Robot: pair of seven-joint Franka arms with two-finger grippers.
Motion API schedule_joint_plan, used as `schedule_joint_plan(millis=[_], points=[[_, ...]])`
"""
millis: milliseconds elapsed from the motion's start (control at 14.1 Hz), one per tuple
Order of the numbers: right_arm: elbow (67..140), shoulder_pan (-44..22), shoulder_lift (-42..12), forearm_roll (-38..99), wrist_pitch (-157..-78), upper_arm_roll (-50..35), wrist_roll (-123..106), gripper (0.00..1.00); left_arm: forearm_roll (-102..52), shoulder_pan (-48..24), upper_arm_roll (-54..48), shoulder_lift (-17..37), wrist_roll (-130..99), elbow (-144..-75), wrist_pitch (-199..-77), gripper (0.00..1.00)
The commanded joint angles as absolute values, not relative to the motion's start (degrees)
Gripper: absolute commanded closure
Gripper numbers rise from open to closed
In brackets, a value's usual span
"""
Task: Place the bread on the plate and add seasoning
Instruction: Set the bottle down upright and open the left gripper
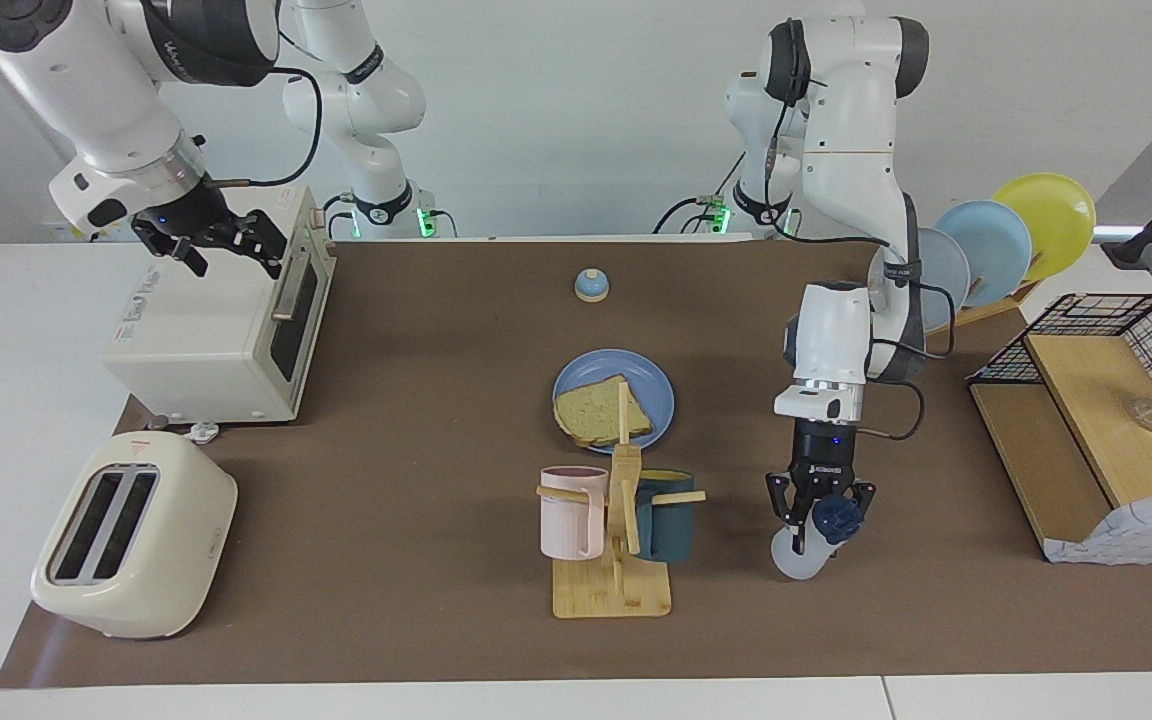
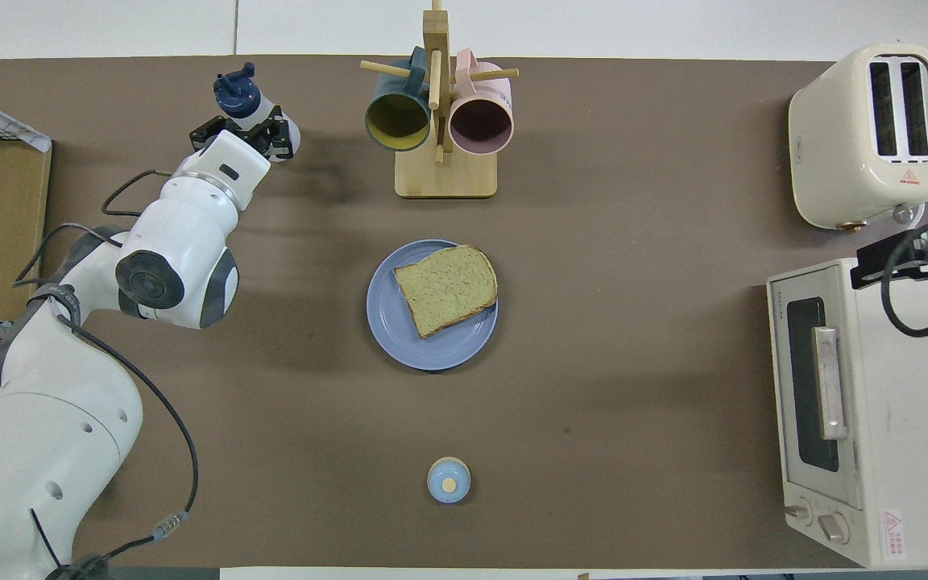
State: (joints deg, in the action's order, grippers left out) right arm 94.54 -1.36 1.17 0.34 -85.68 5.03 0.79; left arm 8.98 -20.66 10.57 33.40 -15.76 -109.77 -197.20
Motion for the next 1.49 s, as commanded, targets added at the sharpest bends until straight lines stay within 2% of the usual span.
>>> schedule_joint_plan(millis=[0, 1136, 1279, 1350, 1421], points=[[96.15, -1.05, 2.55, 0.09, -86.75, 4.83, -0.09, 0.0, 9.32, -21.53, 11.95, 34.72, -14.77, -108.63, -199.07, 1.0], [96.15, -1.05, 2.55, 0.09, -86.75, 4.83, -0.09, 0.0, 9.49, -21.53, 12.04, 35.86, -12.48, -108.02, -198.9, 1.0], [96.15, -1.05, 2.55, 0.09, -86.84, 4.83, -0.09, 0.0, 9.49, -21.53, 12.04, 35.86, -12.48, -108.19, -198.98, 0.83], [96.15, -1.05, 2.55, 0.09, -86.75, 4.83, -0.09, 0.0, 9.58, -21.53, 11.95, 35.86, -12.57, -108.28, -198.98, 0.67], [96.15, -1.05, 2.55, 0.09, -86.84, 4.83, -0.09, 0.0, 9.67, -21.53, 11.95, 35.77, -12.57, -108.37, -199.07, 0.41]])
